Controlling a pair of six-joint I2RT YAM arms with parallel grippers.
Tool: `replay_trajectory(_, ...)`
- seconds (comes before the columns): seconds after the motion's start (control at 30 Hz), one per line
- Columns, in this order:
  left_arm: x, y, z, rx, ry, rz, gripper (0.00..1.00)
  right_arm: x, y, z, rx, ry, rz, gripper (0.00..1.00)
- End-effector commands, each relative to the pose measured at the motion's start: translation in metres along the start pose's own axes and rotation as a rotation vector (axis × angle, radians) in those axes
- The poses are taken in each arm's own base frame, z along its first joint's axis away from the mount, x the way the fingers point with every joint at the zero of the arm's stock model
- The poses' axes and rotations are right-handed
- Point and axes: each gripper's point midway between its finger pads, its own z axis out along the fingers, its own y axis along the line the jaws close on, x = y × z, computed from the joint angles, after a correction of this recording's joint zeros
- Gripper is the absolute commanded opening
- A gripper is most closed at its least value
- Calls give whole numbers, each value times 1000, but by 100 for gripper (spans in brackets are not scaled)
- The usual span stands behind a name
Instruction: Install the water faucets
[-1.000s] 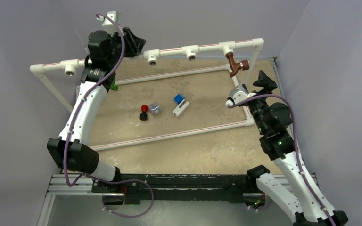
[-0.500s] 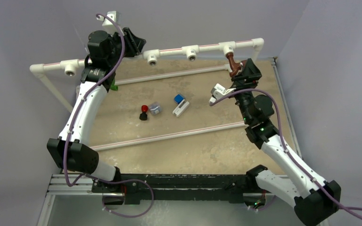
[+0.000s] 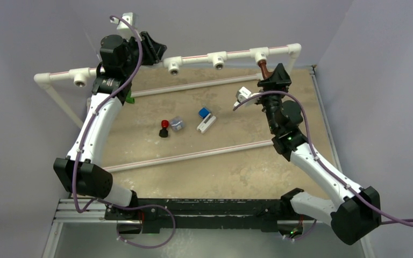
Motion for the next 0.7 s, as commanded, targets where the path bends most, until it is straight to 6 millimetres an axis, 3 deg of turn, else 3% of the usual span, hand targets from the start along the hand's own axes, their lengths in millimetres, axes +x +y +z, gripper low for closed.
replay_trajectory(0.0,48,12,-2,-25,156,-36,34,4,-41,1,129,30,51,67)
replay_trajectory(0.23,50,13,-2,-27,157,-33,34,8,-36,9,129,68,116,26)
replay_trajectory(0.33,50,13,-2,-27,158,-33,34,12,-28,9,123,92,189,0)
replay_trajectory(0.67,49,12,-2,-23,158,-32,34,1,2,8,67,59,634,0)
